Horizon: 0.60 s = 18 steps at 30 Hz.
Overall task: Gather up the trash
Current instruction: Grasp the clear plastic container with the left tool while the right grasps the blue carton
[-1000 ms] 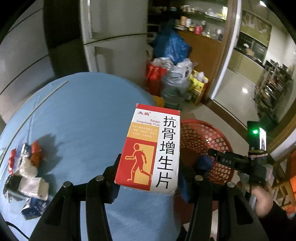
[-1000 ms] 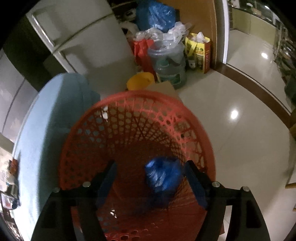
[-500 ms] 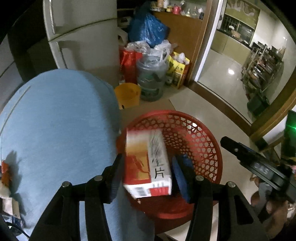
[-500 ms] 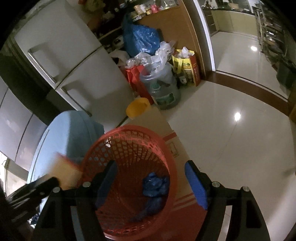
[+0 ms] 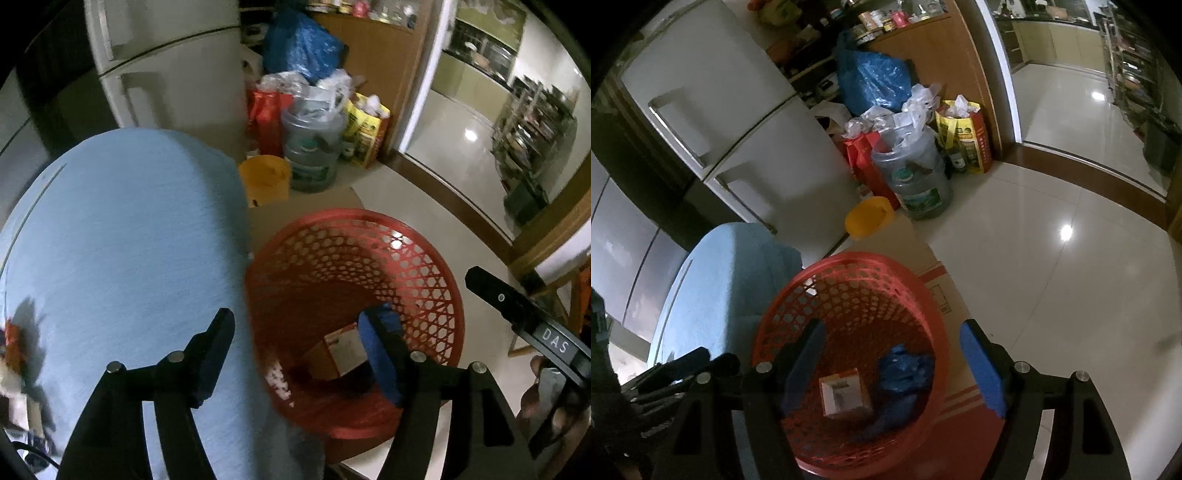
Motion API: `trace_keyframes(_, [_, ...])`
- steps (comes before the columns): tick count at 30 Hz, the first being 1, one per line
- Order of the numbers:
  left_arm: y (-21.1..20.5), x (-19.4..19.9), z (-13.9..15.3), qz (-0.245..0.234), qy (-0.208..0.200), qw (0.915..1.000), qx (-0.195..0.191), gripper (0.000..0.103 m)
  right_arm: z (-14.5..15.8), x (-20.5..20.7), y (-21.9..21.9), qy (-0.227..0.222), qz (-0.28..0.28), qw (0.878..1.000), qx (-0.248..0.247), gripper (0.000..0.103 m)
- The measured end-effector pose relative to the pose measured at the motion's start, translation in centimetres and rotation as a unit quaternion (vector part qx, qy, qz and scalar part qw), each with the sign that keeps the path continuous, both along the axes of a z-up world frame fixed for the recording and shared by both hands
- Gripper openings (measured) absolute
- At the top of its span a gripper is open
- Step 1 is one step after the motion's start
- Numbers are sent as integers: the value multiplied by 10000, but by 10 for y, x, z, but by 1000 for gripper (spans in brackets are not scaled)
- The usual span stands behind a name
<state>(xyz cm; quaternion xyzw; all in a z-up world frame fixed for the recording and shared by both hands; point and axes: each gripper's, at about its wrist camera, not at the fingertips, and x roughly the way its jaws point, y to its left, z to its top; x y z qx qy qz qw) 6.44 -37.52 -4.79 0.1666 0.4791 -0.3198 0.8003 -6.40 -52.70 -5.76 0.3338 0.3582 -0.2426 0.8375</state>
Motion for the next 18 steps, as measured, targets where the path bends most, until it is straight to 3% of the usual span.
trace_keyframes(5, [57, 2, 10, 493, -108, 9986, -143, 71, 5, 17, 27, -14, 341, 9994, -61, 78])
trace_keyframes(11, [140, 4, 22, 1279, -234, 9910, -324, 73, 15, 49, 83, 1, 1048, 9943, -196, 78])
trace_keyframes(18, [250, 0, 29, 2407, -470, 9686, -401, 74, 19, 76, 153, 74, 1818, 9827, -333, 78])
